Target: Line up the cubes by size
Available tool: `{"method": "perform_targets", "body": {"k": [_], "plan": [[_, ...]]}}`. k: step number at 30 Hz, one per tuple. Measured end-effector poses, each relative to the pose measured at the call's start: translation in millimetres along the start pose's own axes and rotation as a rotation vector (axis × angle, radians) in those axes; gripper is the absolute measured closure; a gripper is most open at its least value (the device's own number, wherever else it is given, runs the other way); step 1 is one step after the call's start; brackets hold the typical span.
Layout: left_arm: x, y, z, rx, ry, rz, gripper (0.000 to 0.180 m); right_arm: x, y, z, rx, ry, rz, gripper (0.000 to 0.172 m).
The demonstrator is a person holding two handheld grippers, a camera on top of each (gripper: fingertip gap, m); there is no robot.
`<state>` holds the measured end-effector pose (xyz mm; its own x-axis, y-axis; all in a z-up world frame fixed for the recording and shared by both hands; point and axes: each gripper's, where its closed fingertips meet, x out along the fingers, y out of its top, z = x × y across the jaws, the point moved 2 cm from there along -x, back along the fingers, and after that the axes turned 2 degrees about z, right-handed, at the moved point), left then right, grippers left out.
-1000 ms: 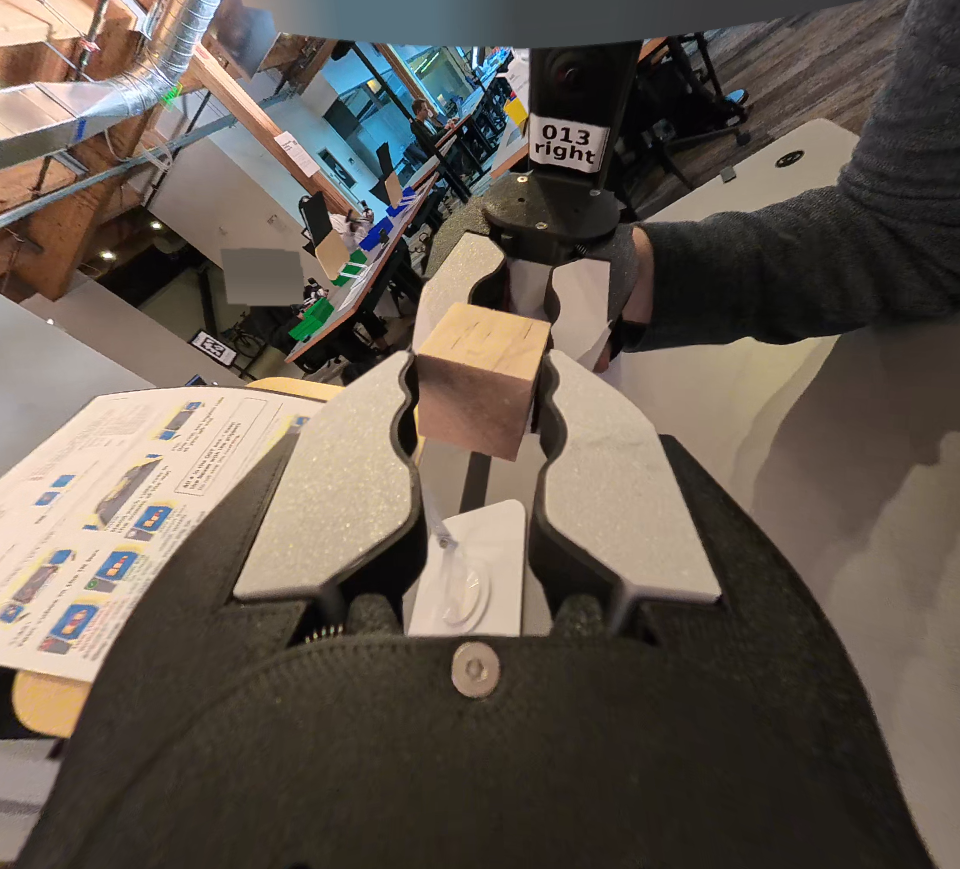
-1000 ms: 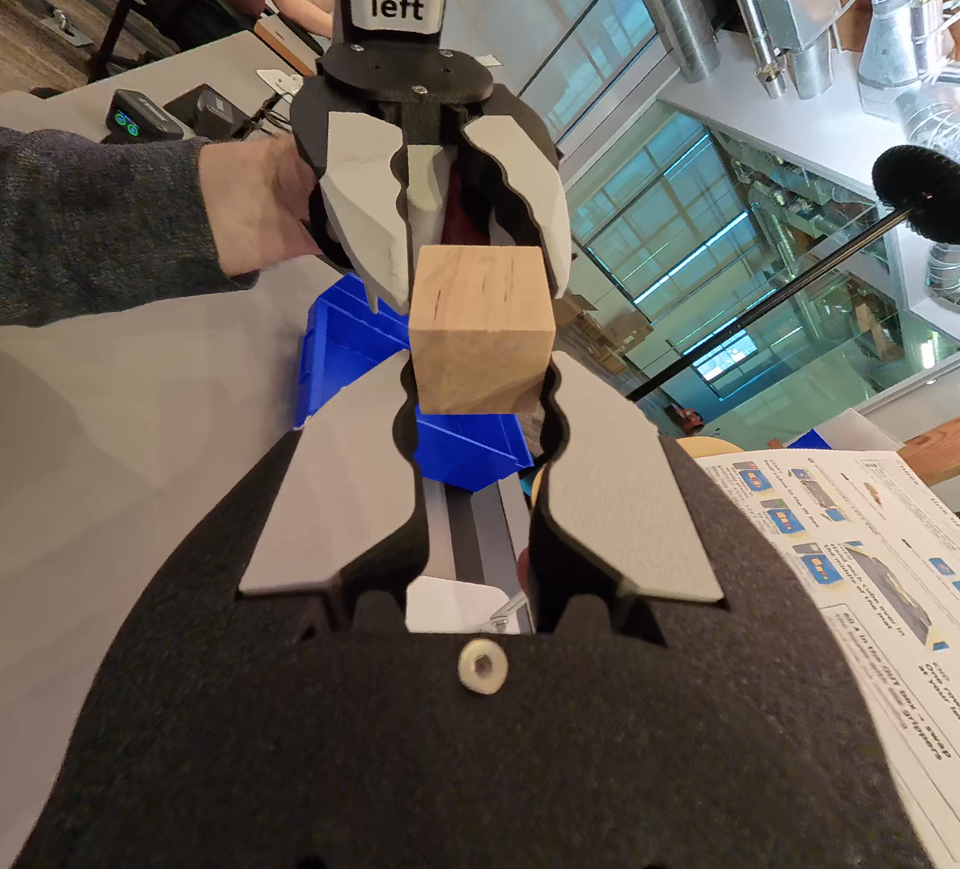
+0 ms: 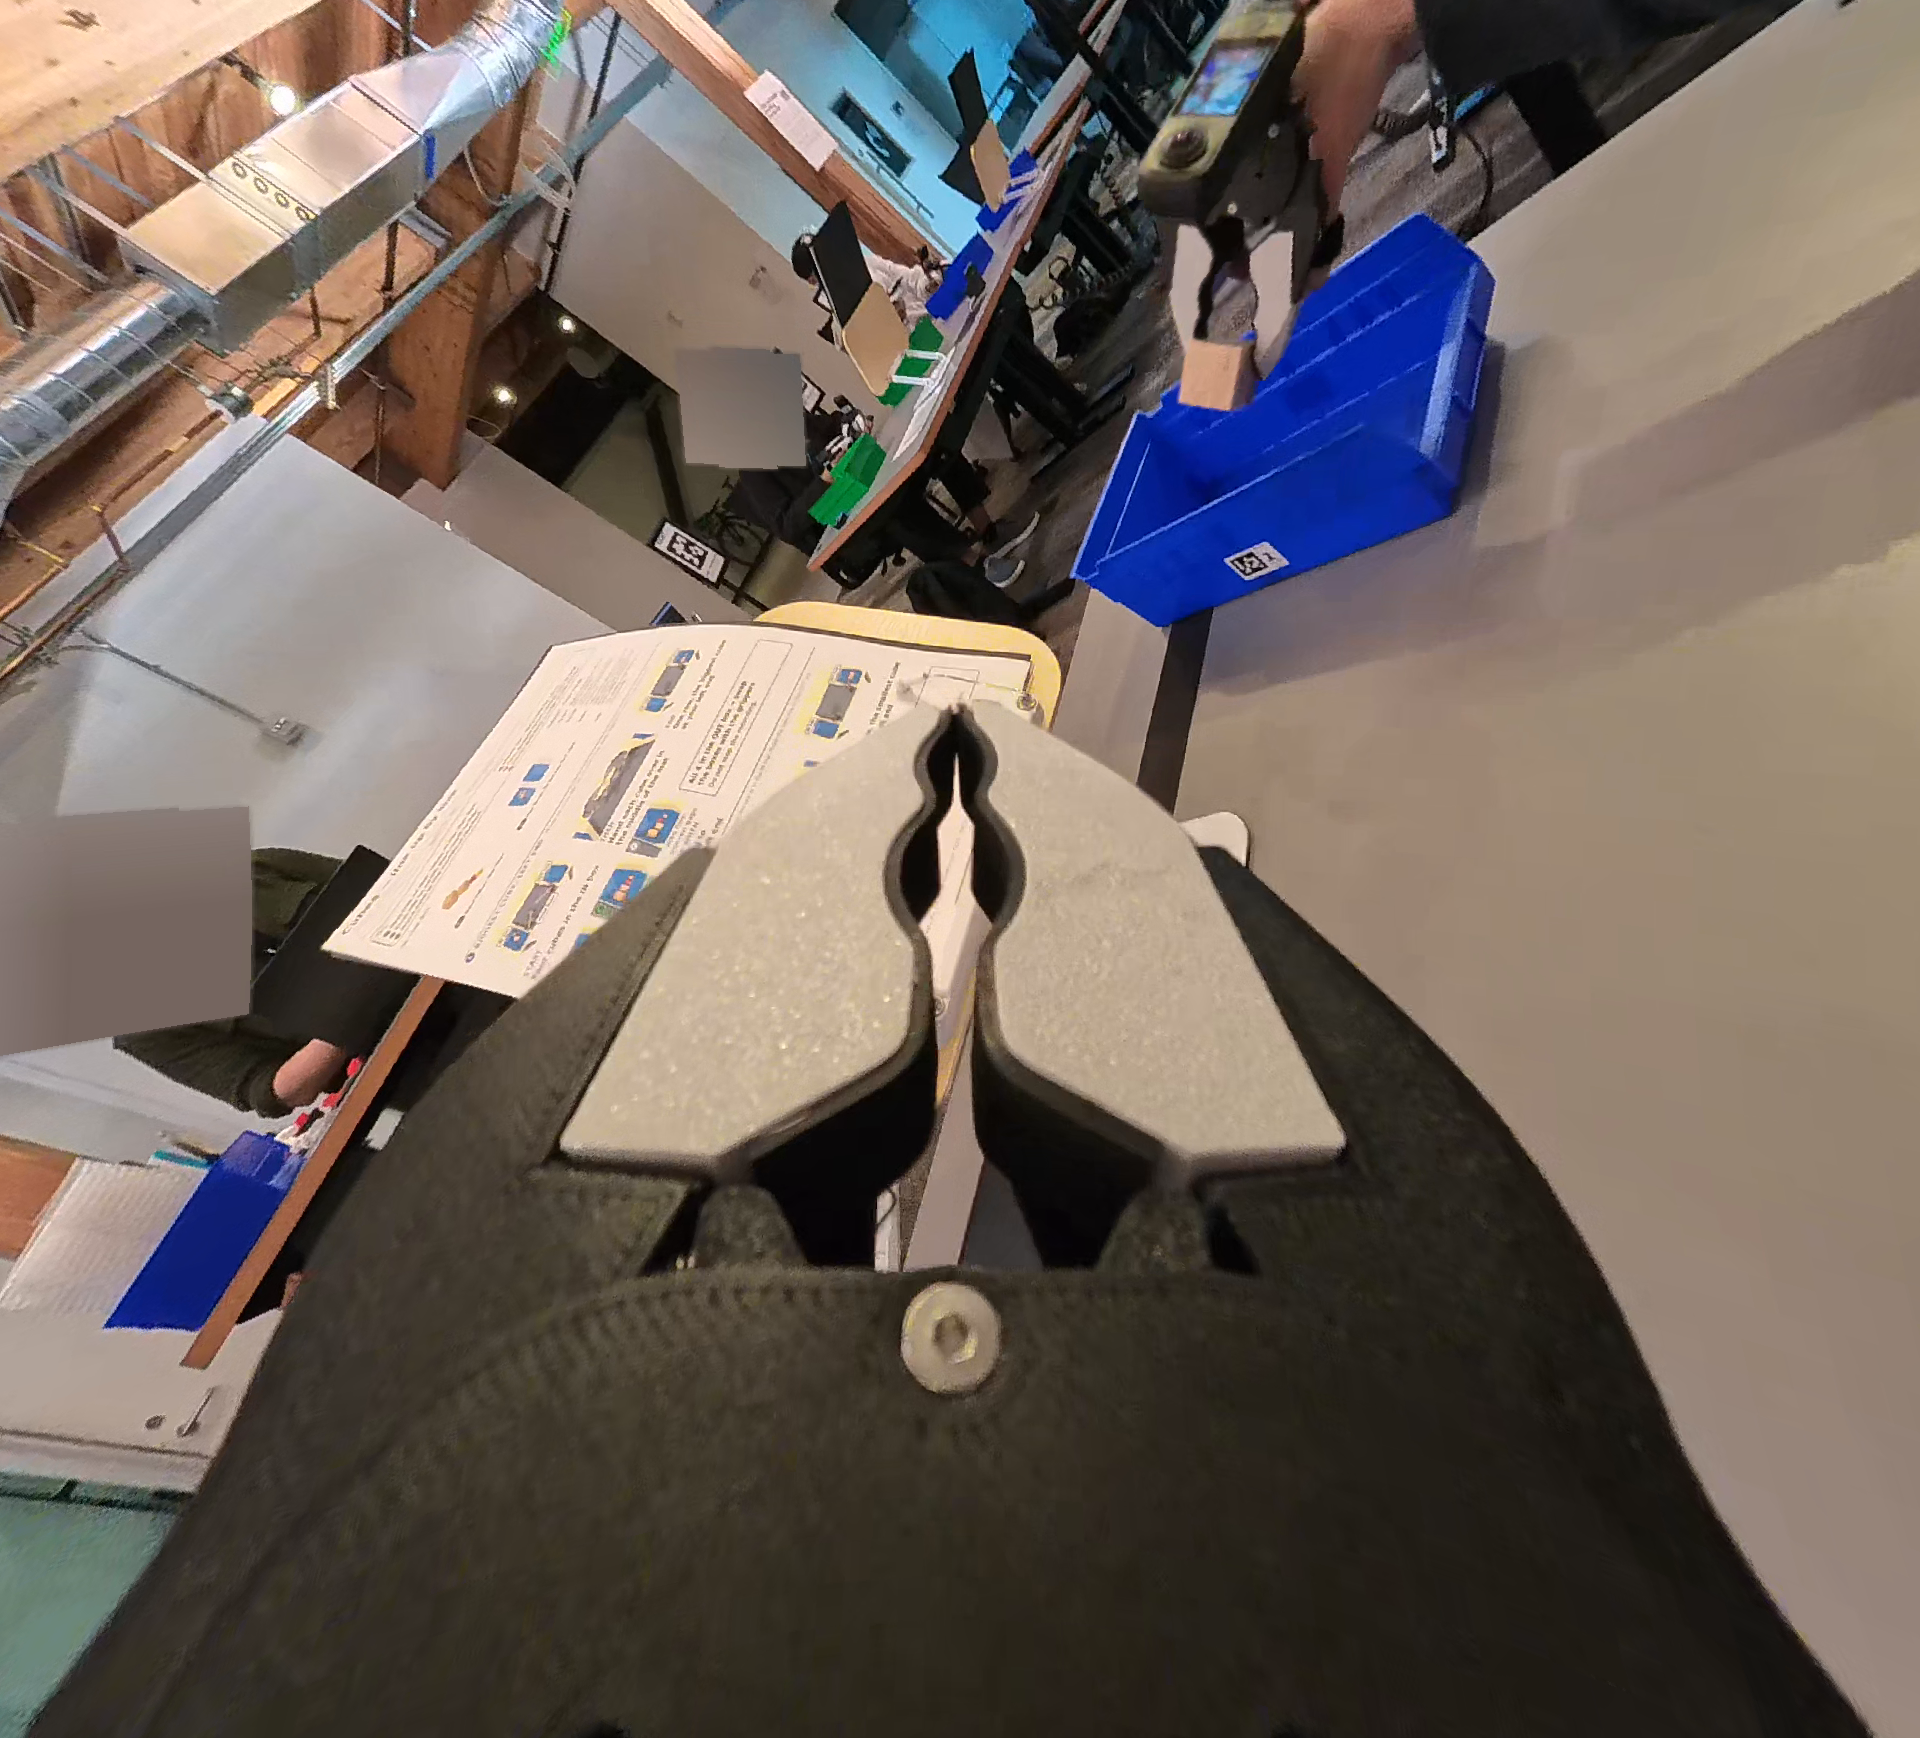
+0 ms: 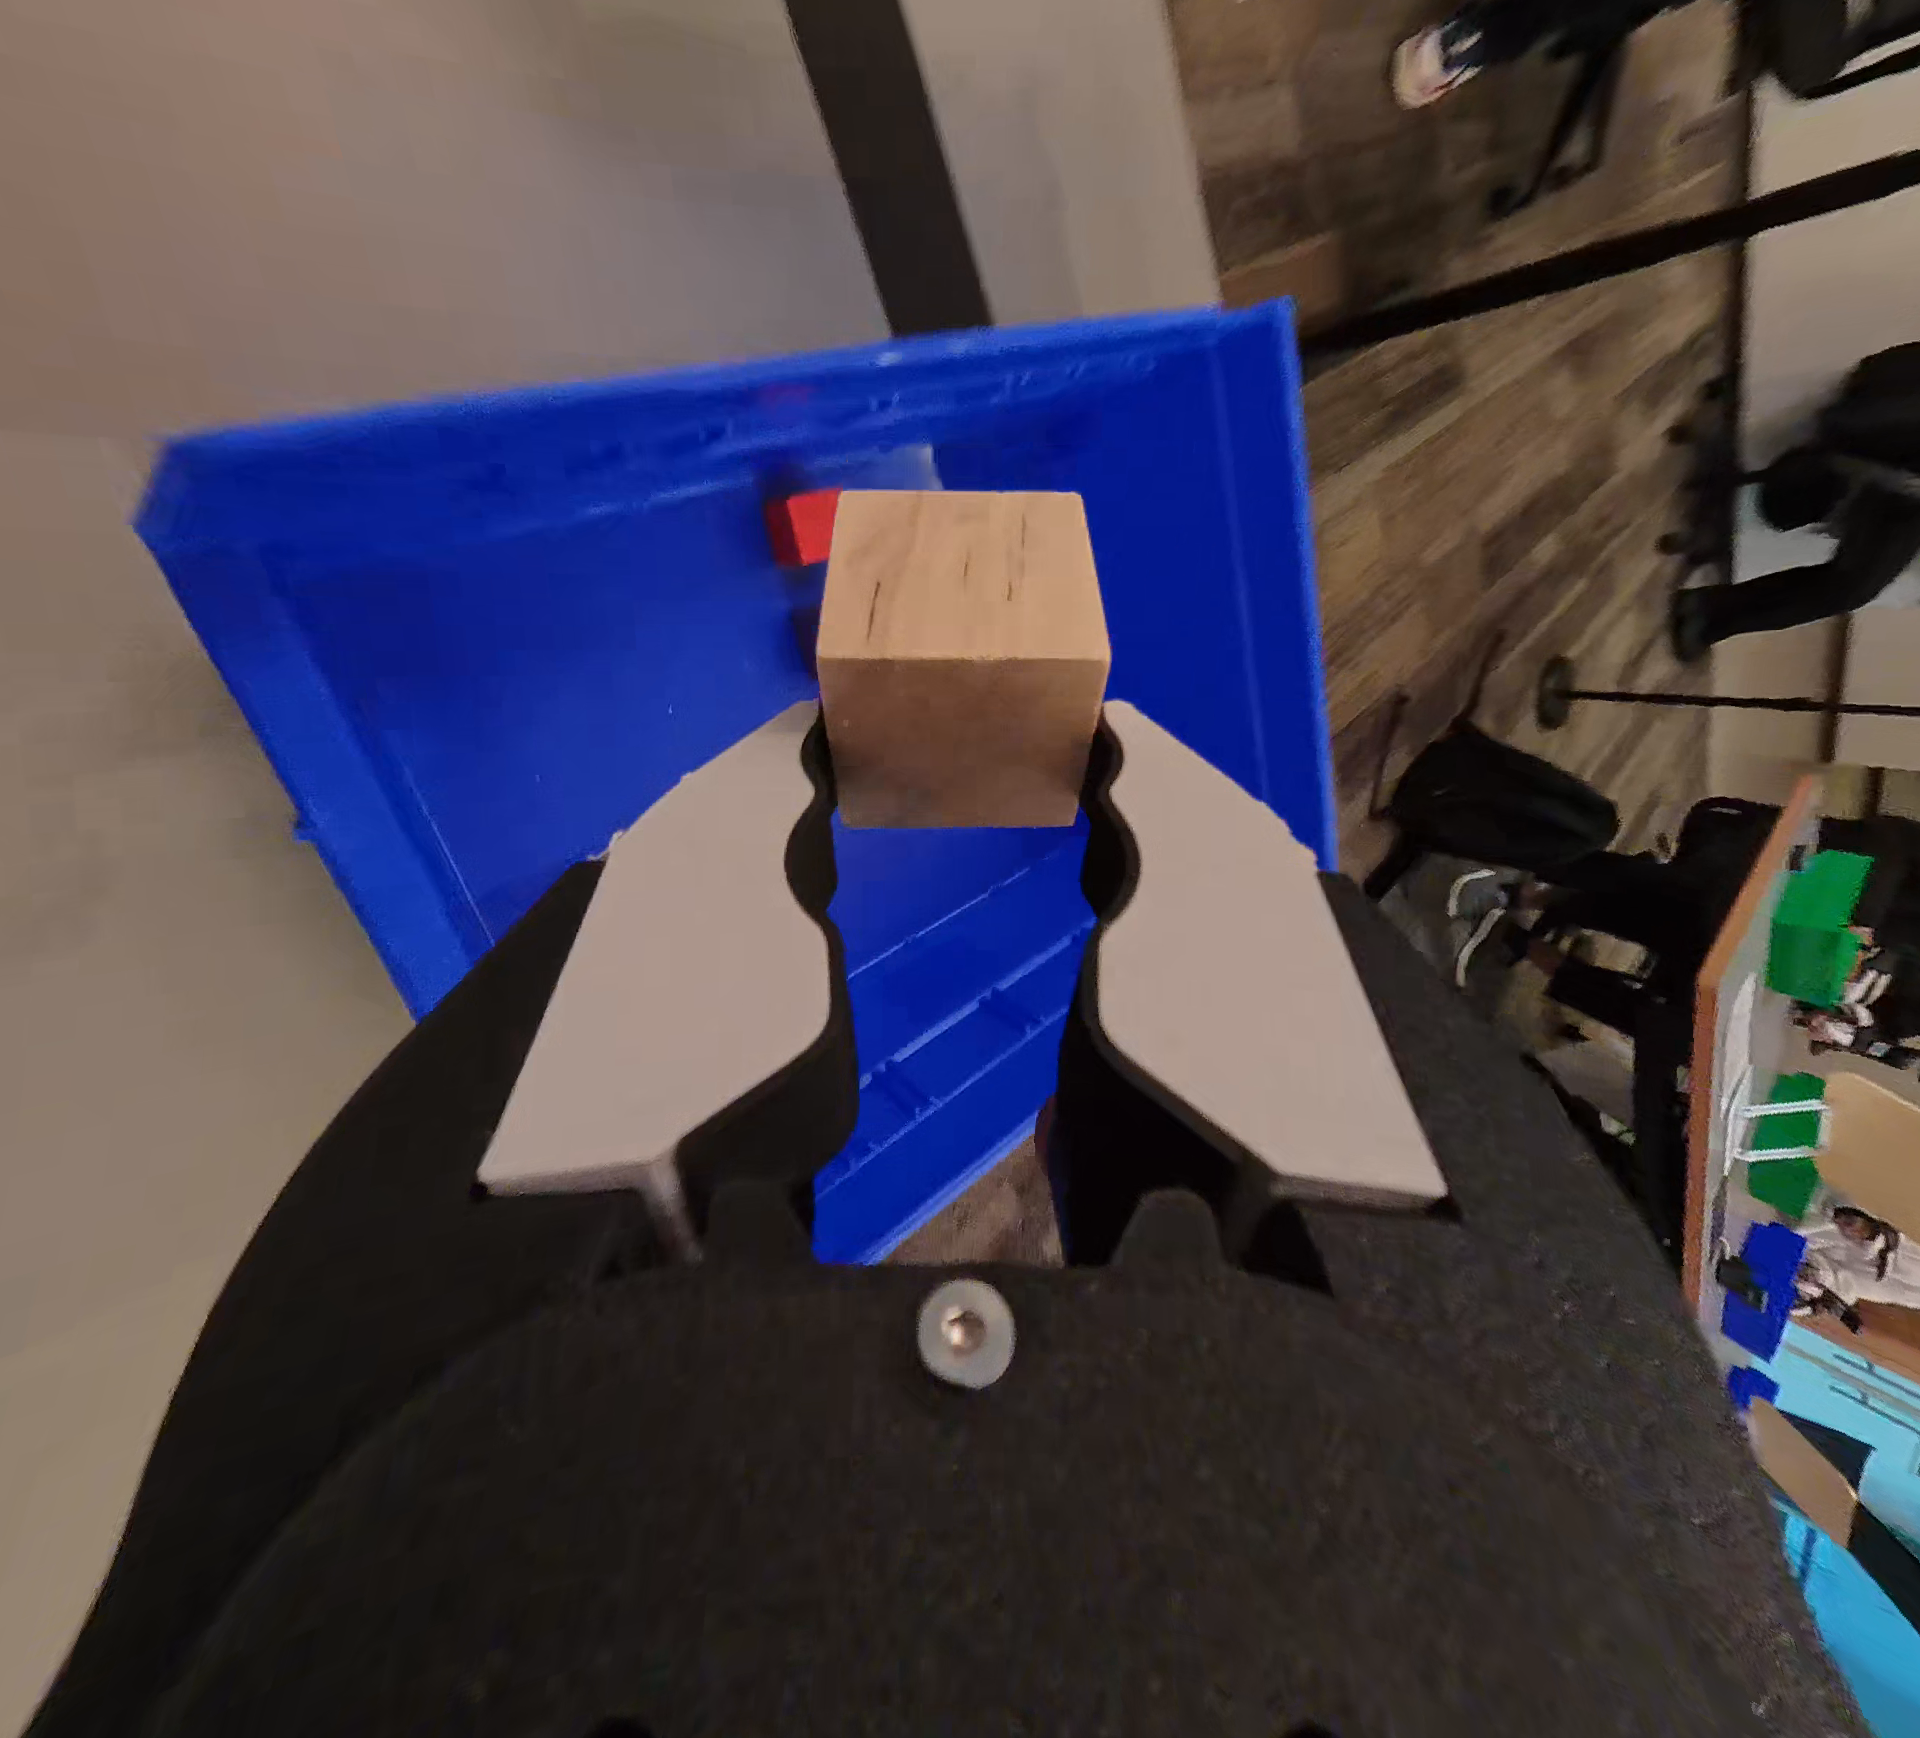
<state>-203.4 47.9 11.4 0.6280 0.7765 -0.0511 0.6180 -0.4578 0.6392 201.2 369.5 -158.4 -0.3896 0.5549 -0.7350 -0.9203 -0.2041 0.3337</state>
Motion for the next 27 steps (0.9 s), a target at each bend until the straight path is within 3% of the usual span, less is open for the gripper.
{"method": "perform_targets", "body": {"k": [13, 27], "plan": [[12, -12, 3, -0.007, -0.024, -0.049, 0.18, 65, -73, -12, -0.139, 0.239, -0.415, 0.127], [21, -19, 7, -0.004, -0.049, -0.083, 0.18, 105, -91, -17, -0.182, 0.395, -0.504, 0.127]]}}
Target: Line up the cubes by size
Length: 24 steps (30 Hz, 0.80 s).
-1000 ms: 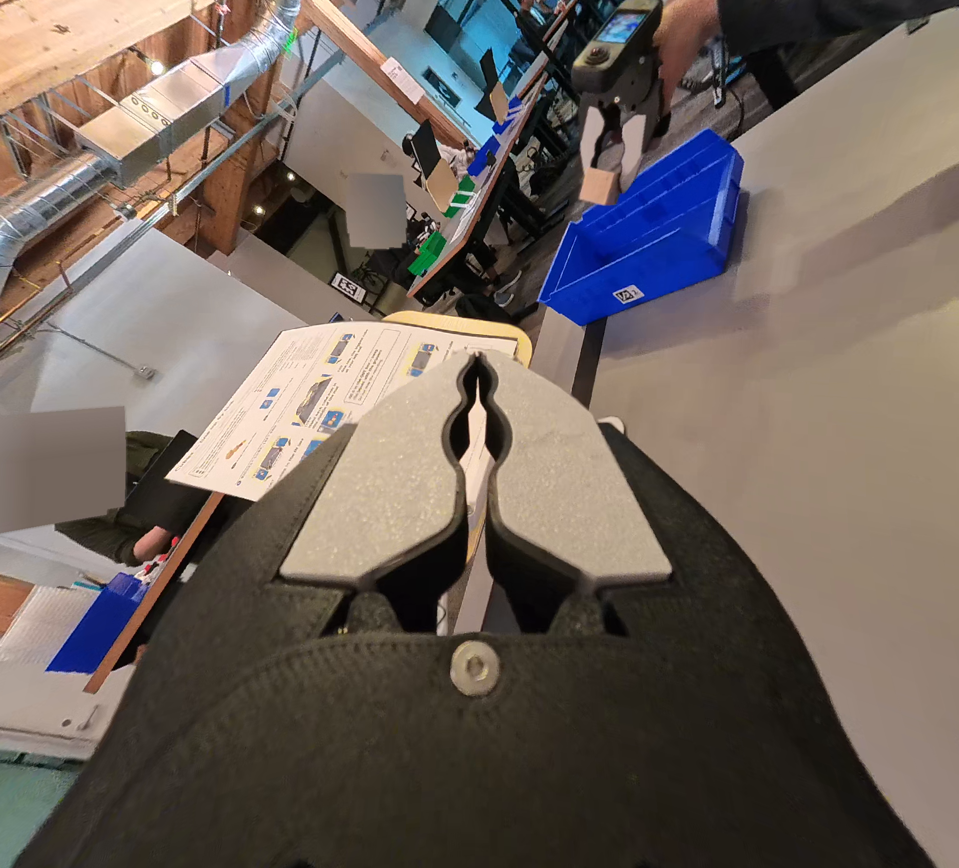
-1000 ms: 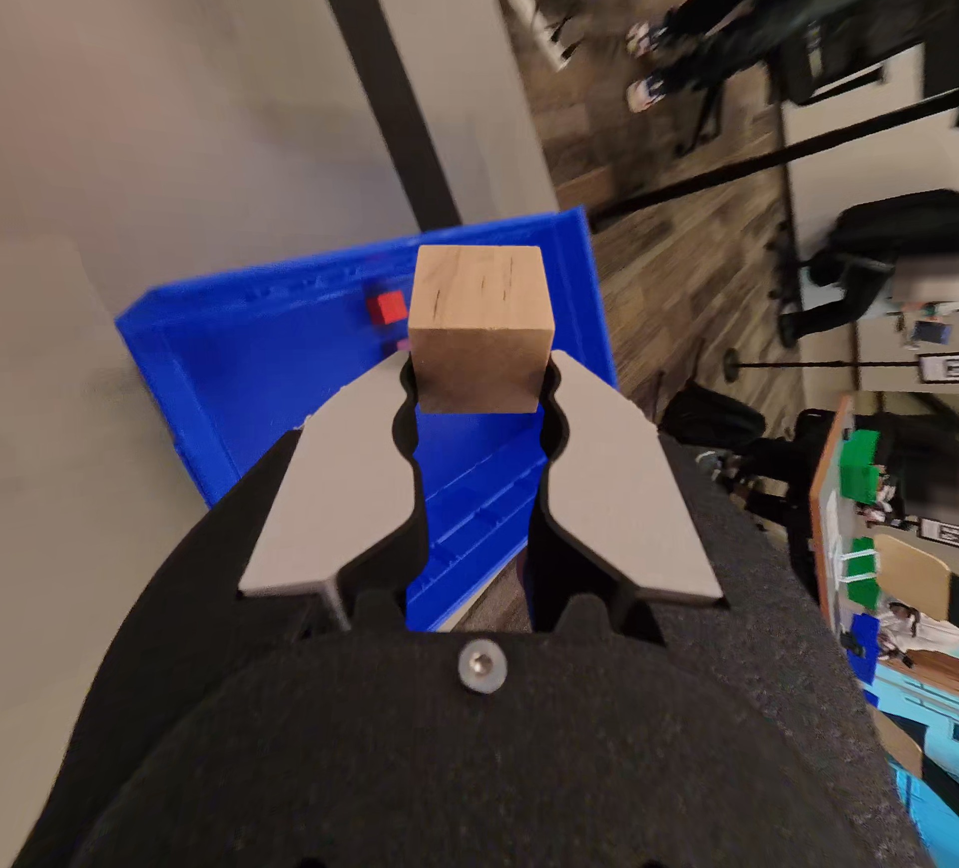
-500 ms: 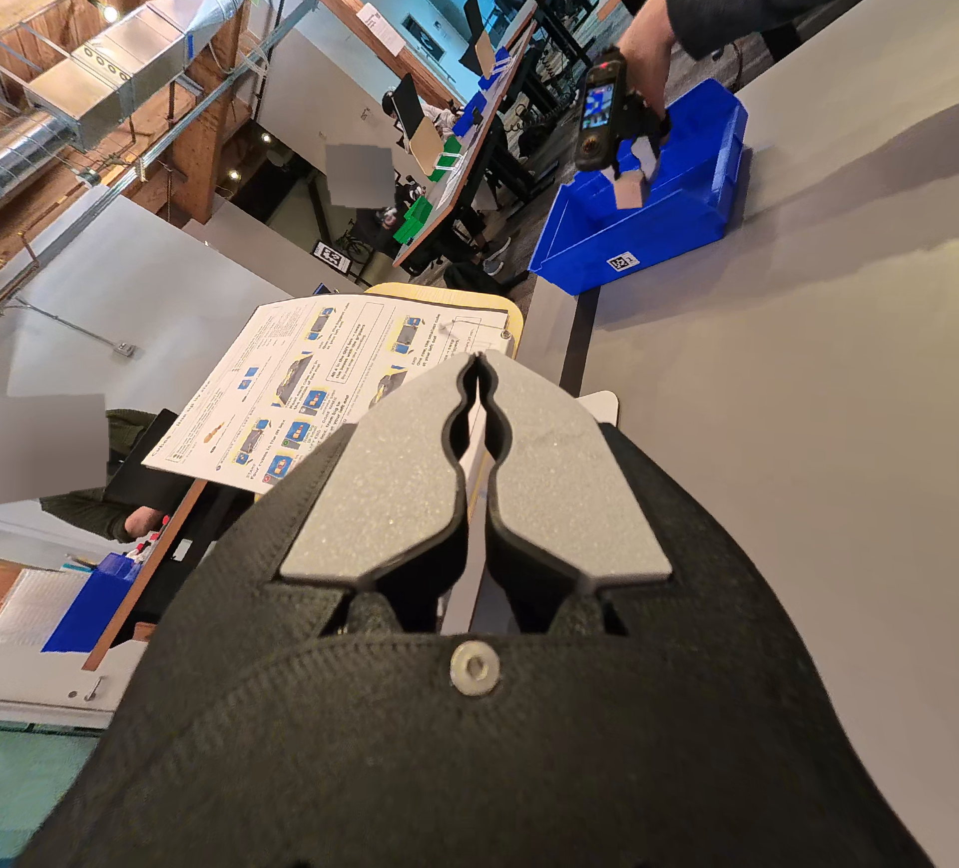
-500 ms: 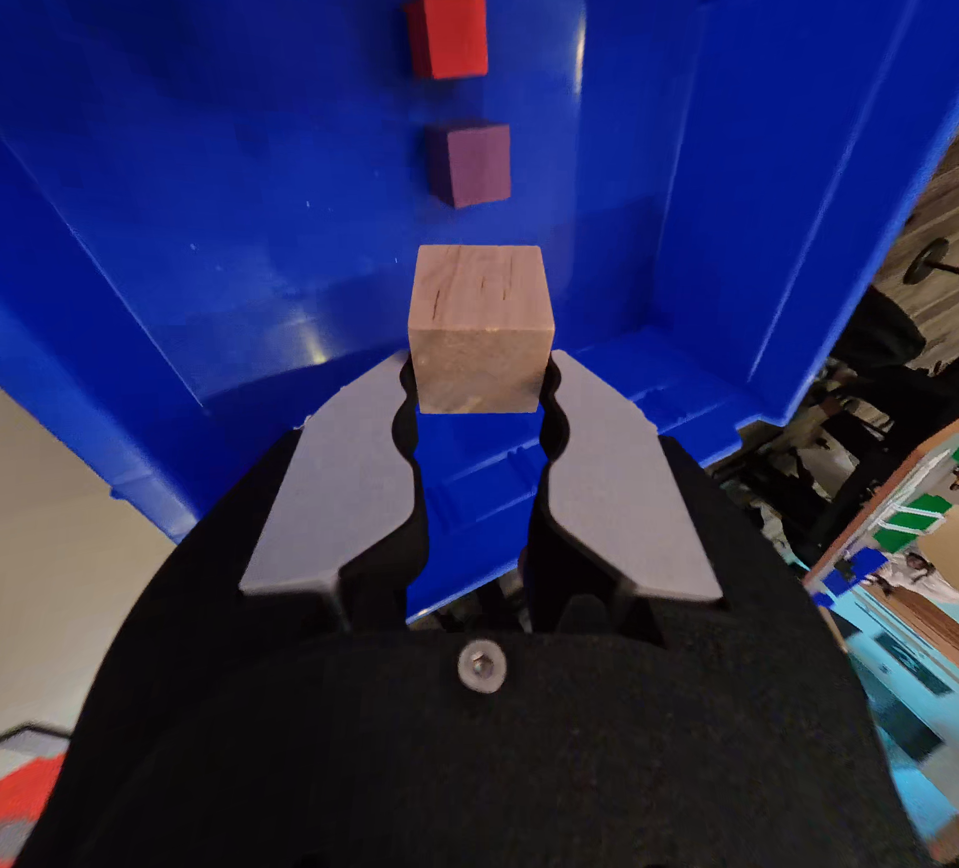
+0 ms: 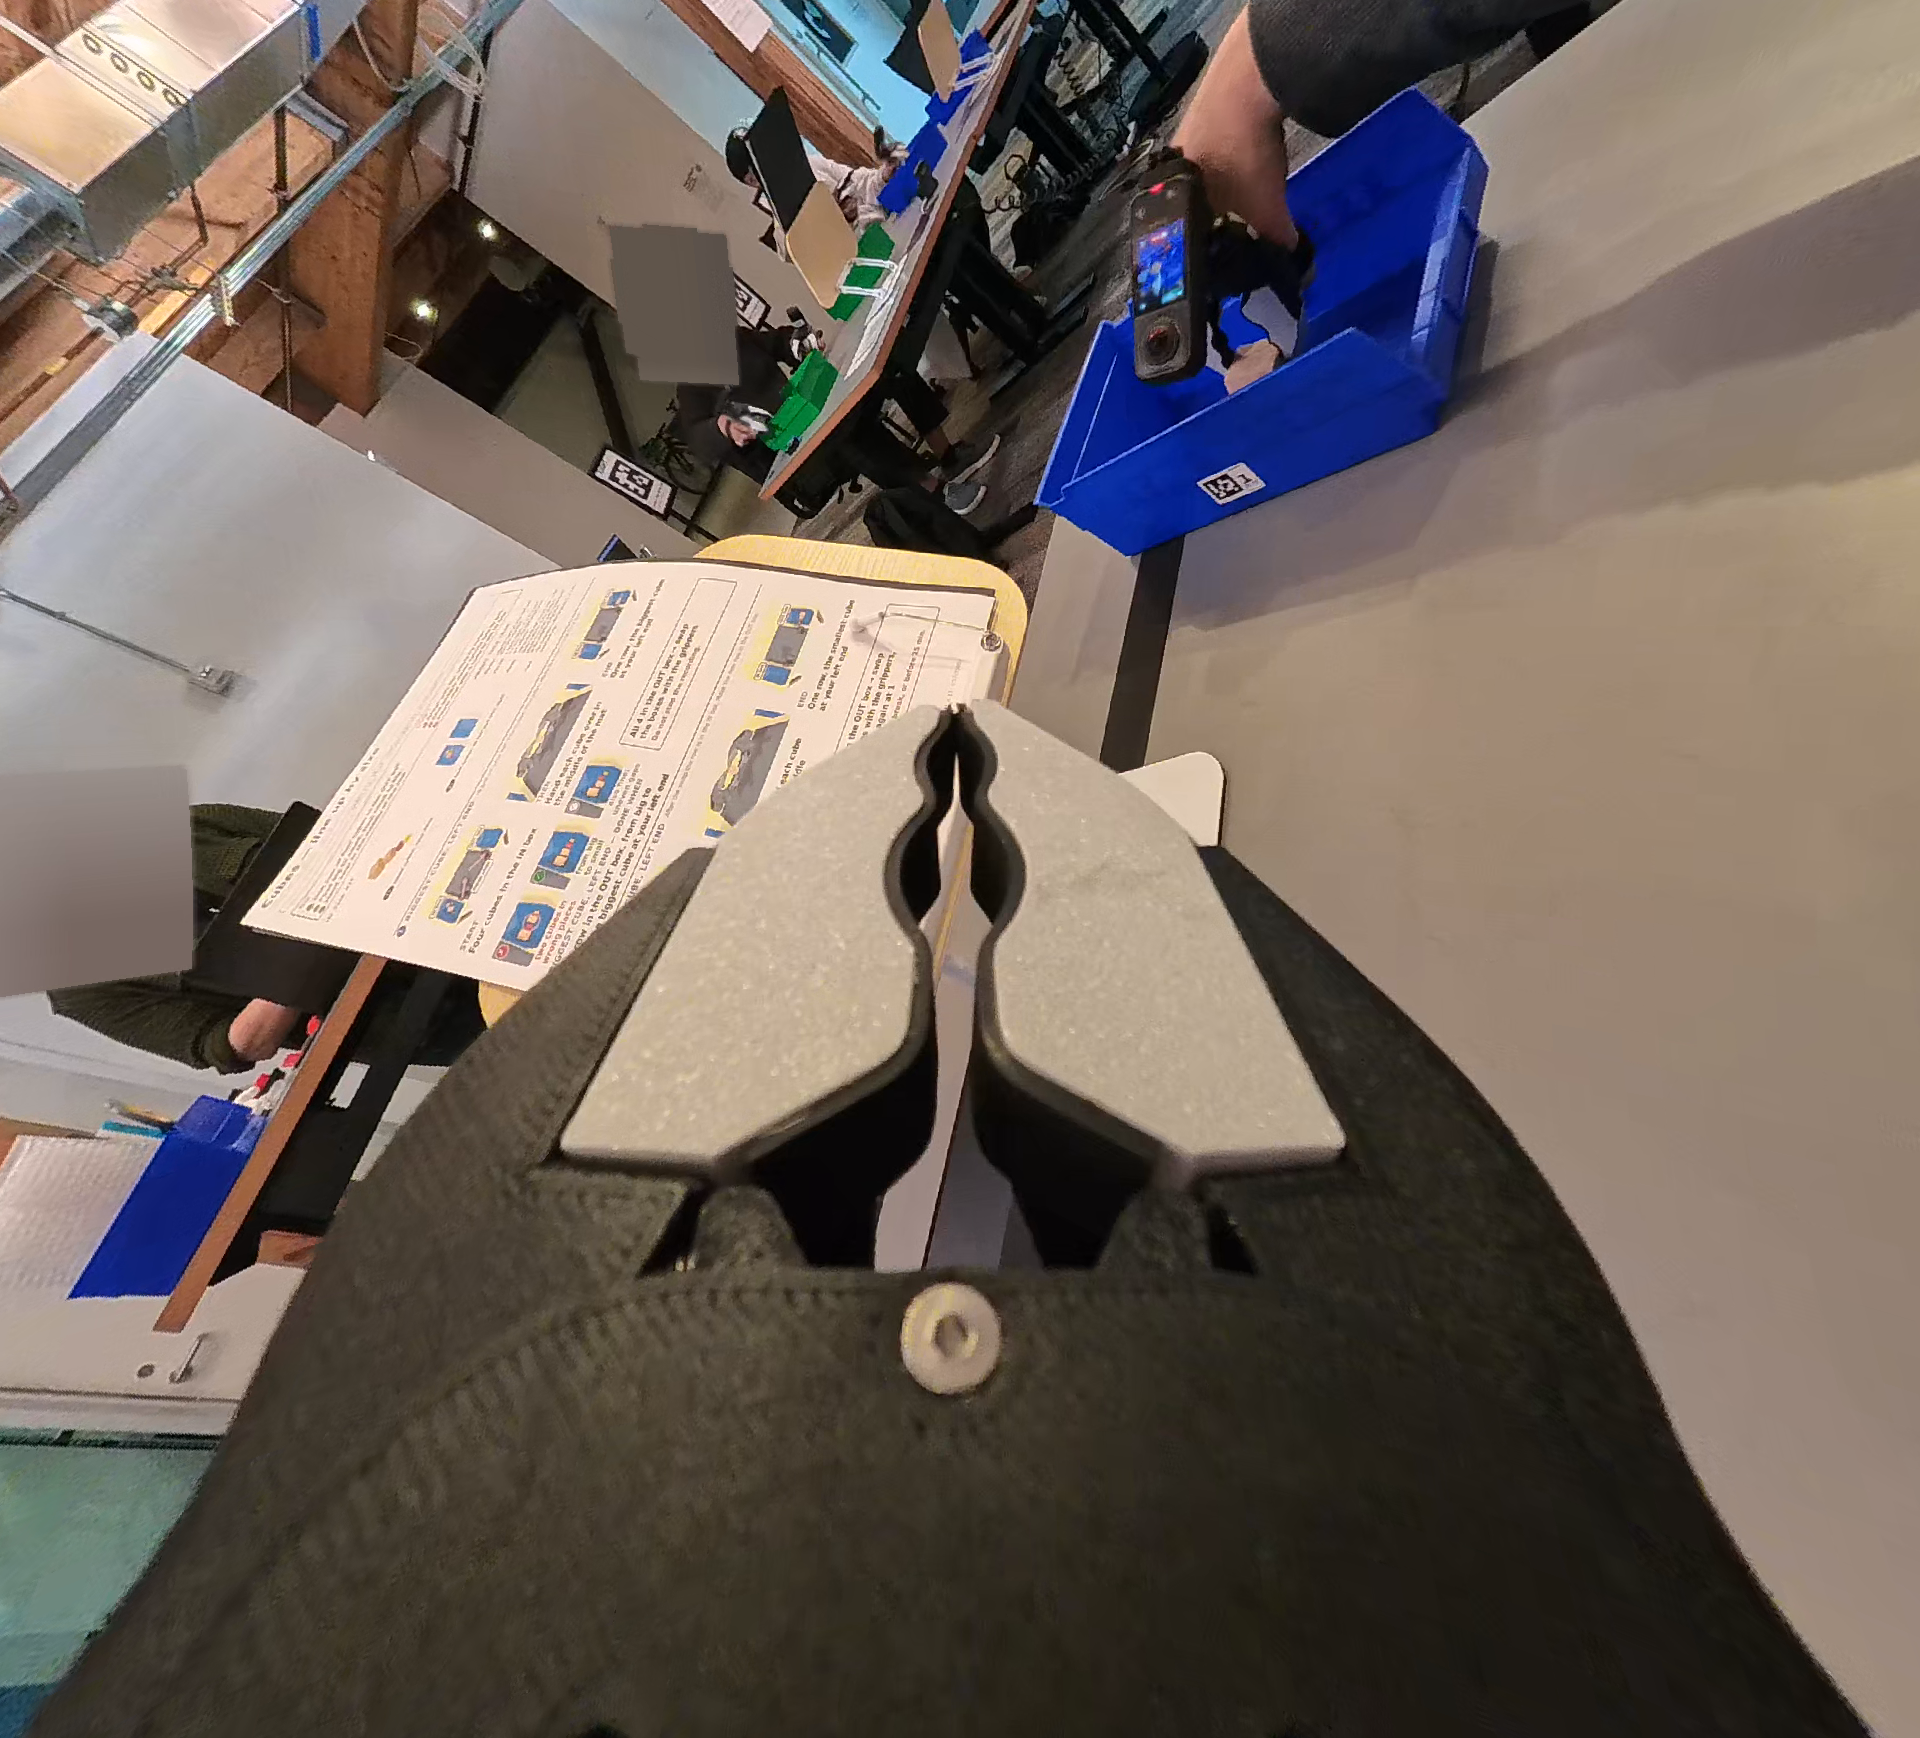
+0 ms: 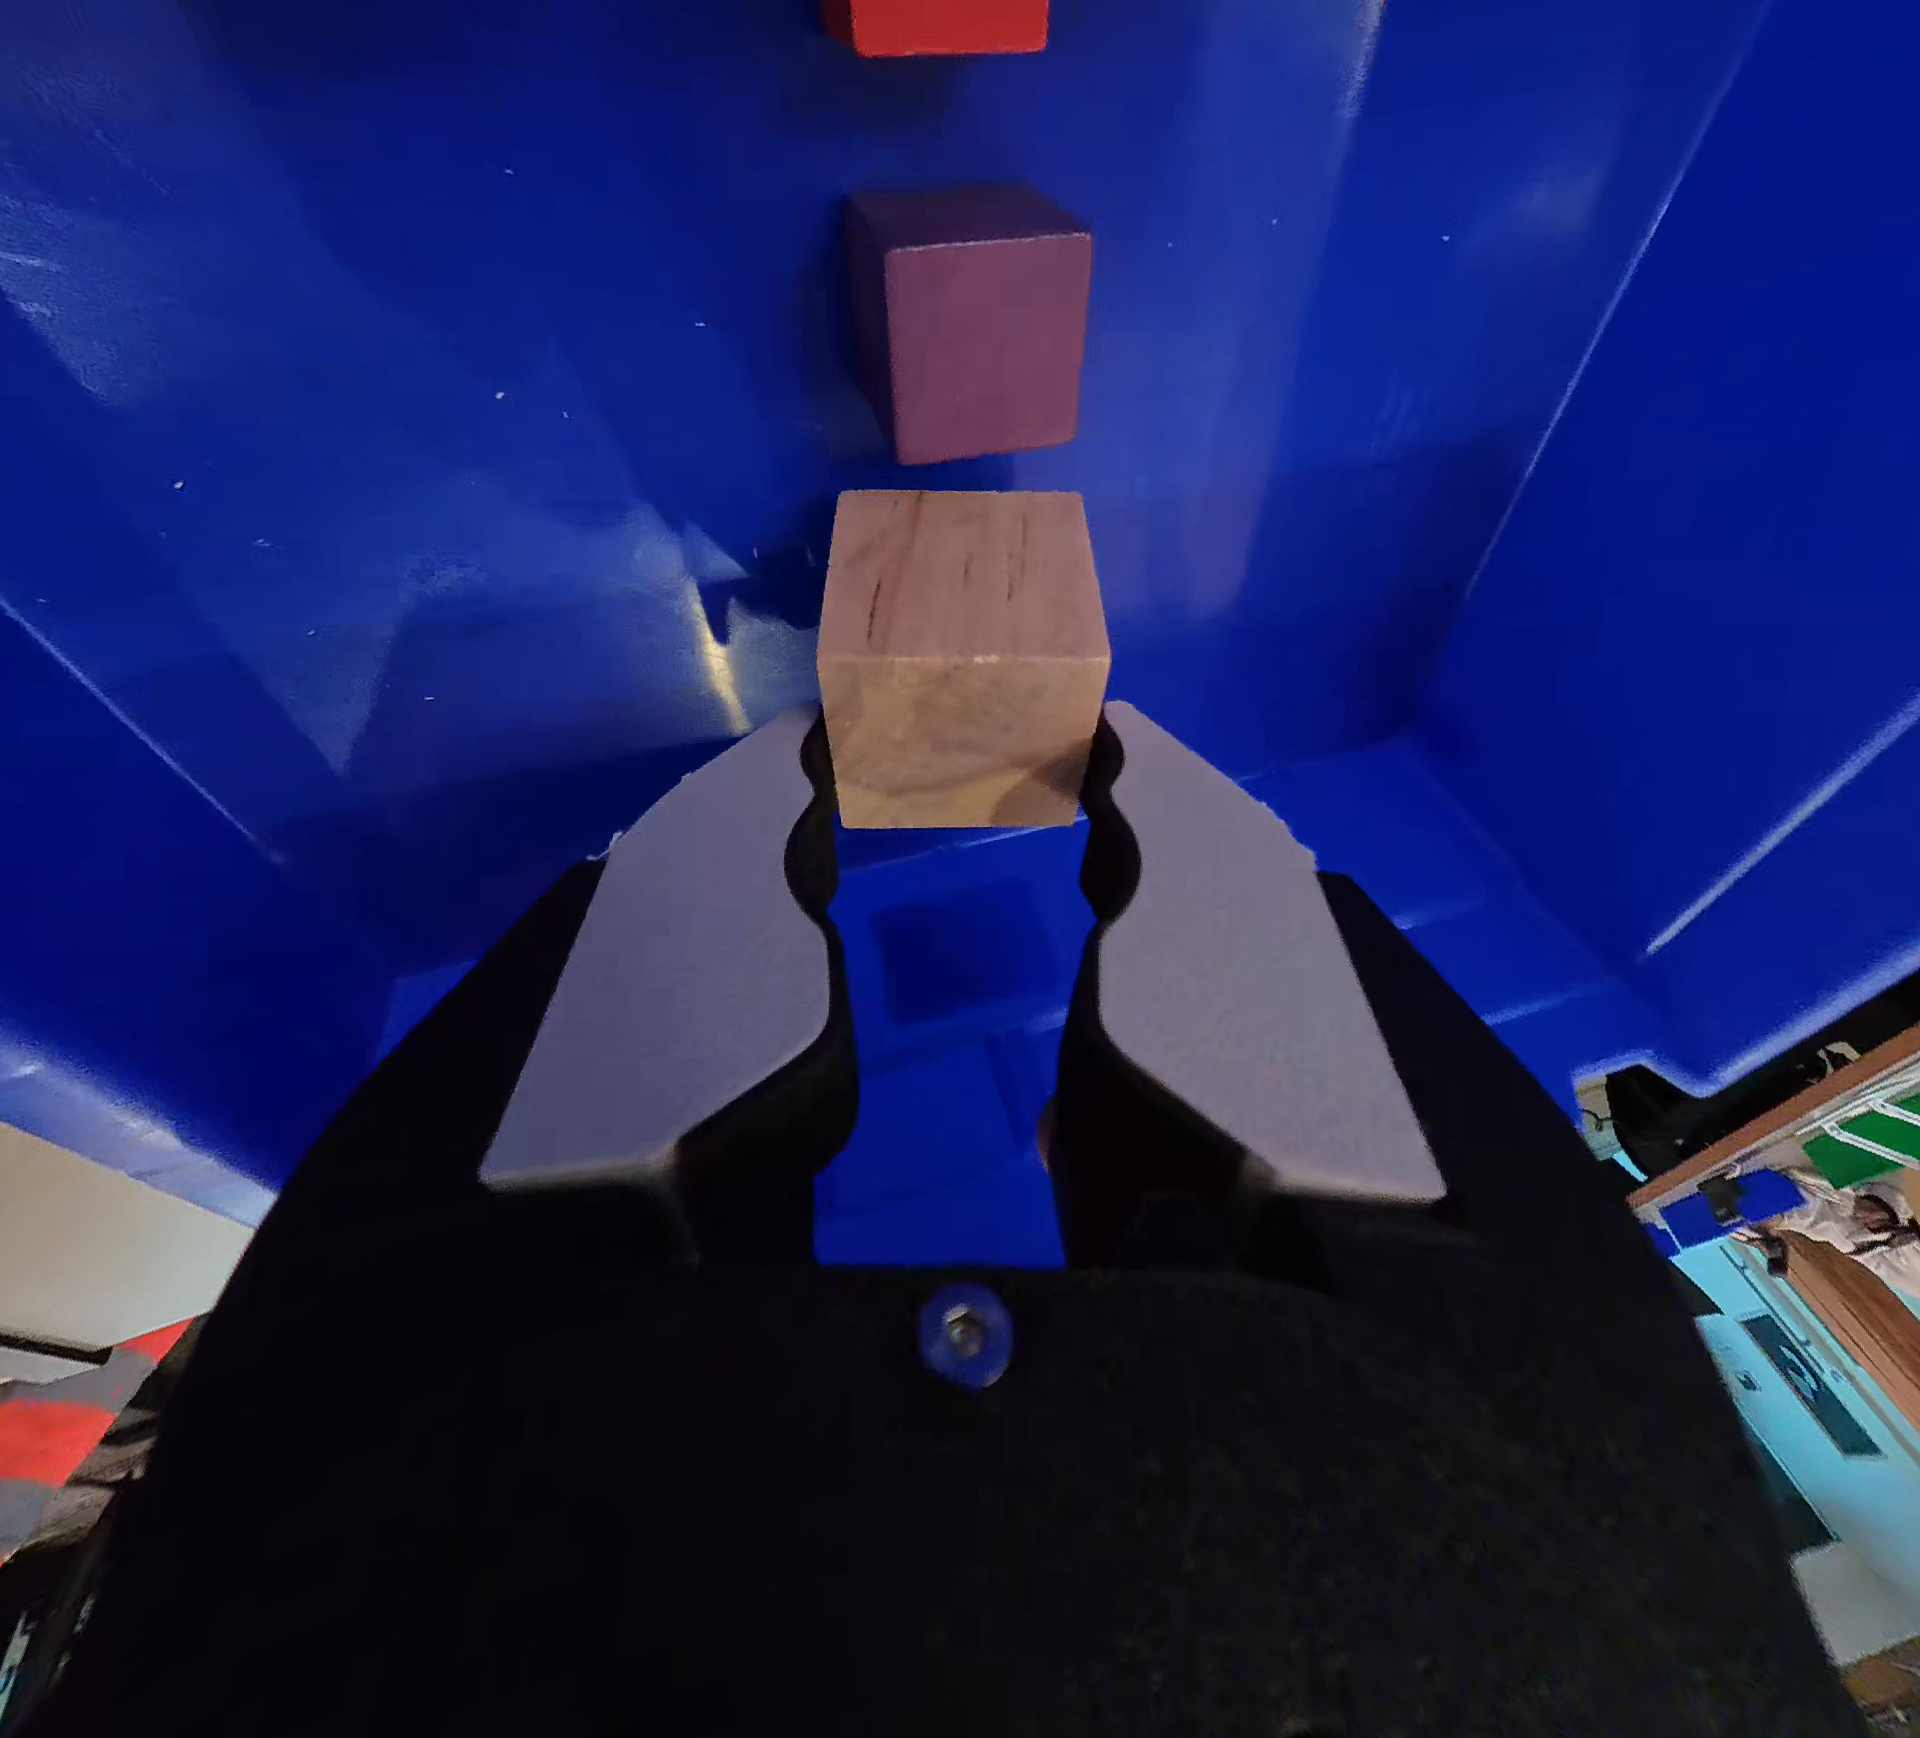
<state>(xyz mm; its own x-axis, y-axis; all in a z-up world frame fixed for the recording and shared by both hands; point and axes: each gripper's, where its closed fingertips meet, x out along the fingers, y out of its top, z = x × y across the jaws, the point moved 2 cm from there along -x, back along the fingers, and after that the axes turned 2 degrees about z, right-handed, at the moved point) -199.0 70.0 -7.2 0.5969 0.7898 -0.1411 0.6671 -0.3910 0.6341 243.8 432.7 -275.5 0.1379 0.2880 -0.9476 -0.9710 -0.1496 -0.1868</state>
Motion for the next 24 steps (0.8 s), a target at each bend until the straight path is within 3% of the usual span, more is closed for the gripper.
{"method": "perform_targets", "body": {"k": [24], "plan": [[8.1, -3.9, 6.5, 0.0, -0.039, -0.023, 0.18, 4.5, 5.1, 6.3, -0.036, 0.068, -0.067, 0.121]]}}
